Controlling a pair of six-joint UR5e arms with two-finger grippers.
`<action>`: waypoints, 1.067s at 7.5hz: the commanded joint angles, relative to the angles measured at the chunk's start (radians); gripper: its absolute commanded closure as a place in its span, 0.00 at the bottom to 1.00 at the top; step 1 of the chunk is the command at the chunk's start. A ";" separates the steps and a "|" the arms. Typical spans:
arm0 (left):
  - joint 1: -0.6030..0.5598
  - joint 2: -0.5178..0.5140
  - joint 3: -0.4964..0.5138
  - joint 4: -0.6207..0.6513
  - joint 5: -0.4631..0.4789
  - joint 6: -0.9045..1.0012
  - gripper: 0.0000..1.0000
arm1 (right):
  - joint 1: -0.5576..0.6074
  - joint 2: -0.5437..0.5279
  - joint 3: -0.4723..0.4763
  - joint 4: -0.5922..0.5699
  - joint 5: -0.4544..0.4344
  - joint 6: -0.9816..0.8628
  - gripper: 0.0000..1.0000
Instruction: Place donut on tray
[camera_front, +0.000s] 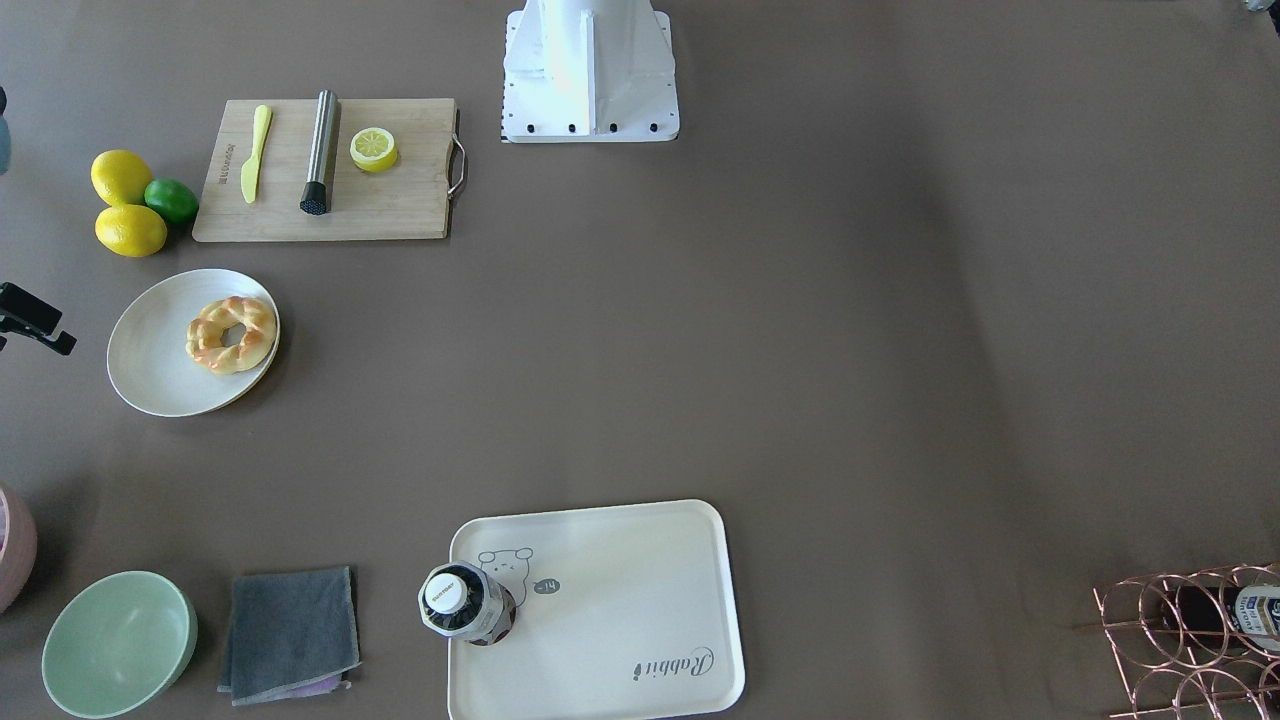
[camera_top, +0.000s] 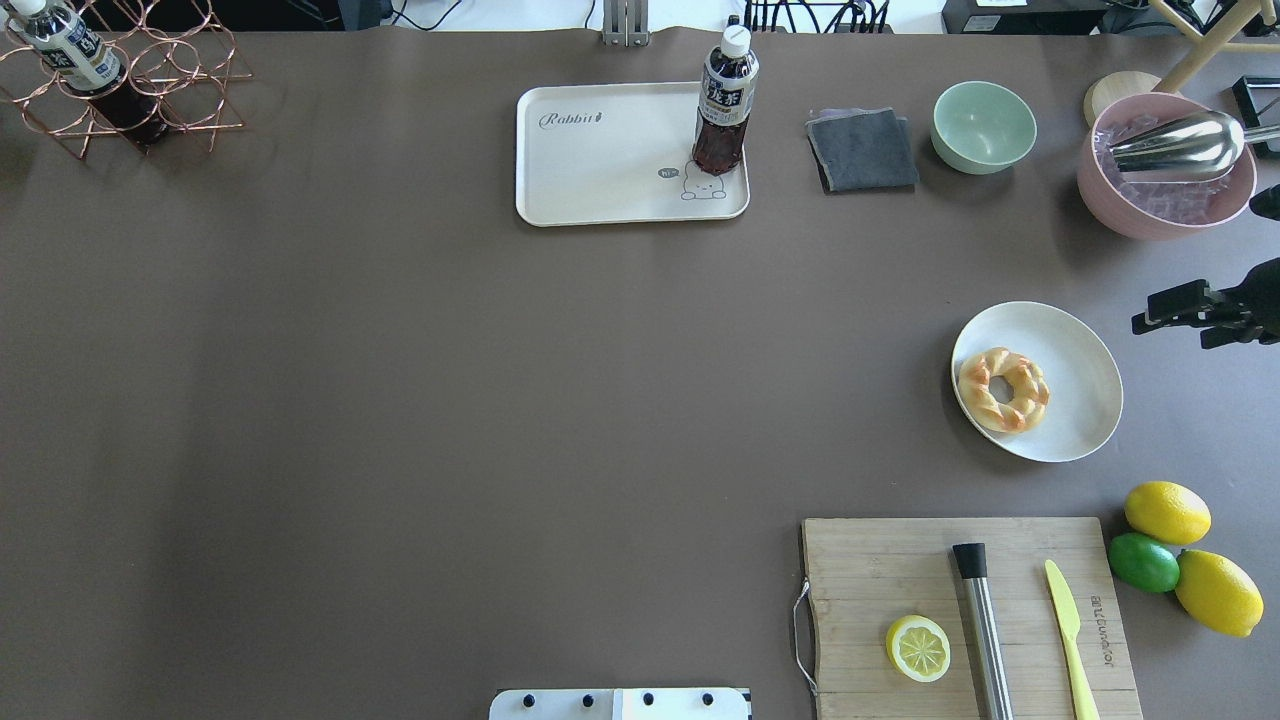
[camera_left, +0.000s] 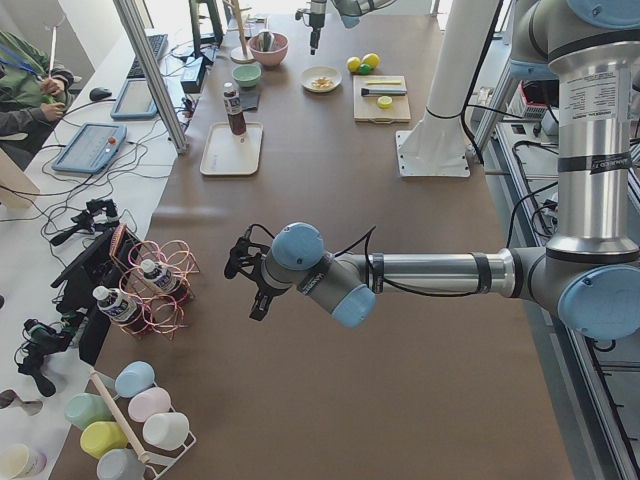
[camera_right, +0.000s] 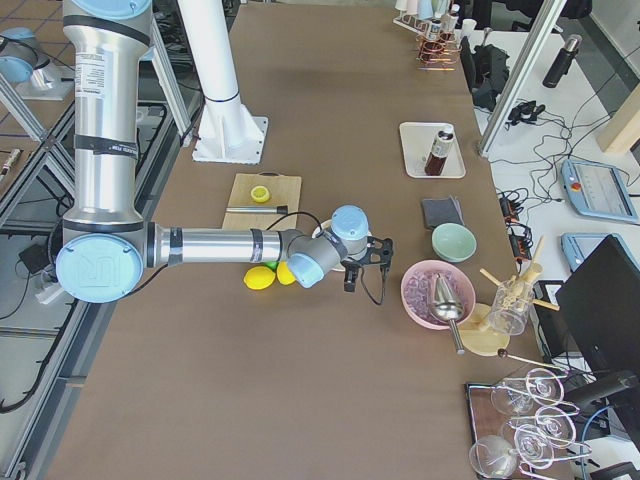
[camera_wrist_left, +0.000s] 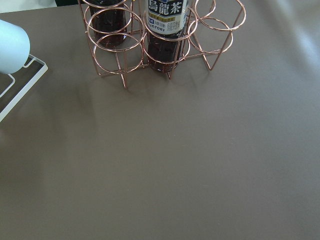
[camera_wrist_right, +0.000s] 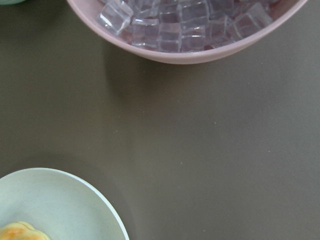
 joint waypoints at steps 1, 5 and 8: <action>0.001 0.000 0.000 0.001 0.000 -0.002 0.01 | -0.106 -0.004 -0.001 0.100 -0.078 0.171 0.01; 0.004 -0.002 0.000 0.001 0.003 -0.002 0.01 | -0.152 -0.042 -0.003 0.106 -0.135 0.212 0.37; 0.004 -0.002 0.000 0.001 0.002 -0.004 0.01 | -0.206 -0.027 -0.001 0.133 -0.161 0.379 0.86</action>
